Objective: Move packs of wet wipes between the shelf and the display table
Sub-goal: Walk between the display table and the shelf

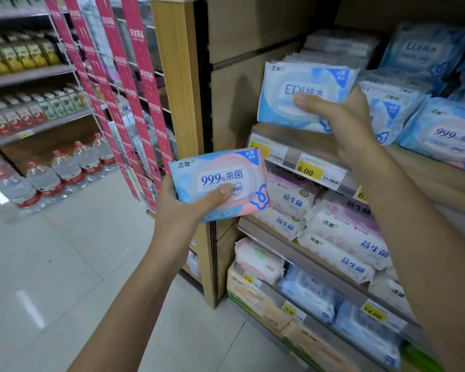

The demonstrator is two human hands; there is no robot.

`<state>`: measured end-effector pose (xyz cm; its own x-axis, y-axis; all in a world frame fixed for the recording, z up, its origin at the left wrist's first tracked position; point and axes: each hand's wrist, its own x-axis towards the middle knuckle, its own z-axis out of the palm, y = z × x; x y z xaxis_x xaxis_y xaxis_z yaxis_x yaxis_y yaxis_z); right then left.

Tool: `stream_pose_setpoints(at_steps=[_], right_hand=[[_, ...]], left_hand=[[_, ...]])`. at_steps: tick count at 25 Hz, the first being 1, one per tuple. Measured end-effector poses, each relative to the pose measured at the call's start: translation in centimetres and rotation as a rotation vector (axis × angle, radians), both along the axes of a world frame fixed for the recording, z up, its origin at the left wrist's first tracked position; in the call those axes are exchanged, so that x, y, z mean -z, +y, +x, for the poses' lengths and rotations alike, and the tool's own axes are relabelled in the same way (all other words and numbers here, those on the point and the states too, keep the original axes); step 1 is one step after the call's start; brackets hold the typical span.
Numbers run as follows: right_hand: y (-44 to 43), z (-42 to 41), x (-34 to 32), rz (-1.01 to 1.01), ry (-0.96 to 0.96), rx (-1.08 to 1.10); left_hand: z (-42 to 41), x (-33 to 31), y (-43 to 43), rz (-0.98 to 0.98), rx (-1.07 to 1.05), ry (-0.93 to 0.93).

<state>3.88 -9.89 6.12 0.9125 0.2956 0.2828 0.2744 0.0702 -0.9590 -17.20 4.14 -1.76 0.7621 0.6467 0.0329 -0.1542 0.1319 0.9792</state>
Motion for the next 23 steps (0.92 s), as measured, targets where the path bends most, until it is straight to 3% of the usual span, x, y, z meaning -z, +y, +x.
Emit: stream_pose_setpoints(at_steps=[5, 10, 15, 23], right_hand=[[-3.1, -7.2, 7.2, 0.131, 0.169, -0.133], [-5.4, -14.5, 17.6, -0.049, 0.407, -0.342], [-3.9, -23.4, 24.3, -0.261, 0.461, -0.641], [6.3, -43.6, 24.2, -0.425, 0.388, -1.264]], left_hand=[[-5.6, 3.6, -1.6, -0.069, -0.048, 0.077], [-15.0, 9.4, -6.4, -0.229, -0.270, 0.191], [-27.6, 13.4, -13.1, -0.377, -0.653, 0.279], [-46.0, 15.3, -20.4, -0.560, -1.283, 0.167]])
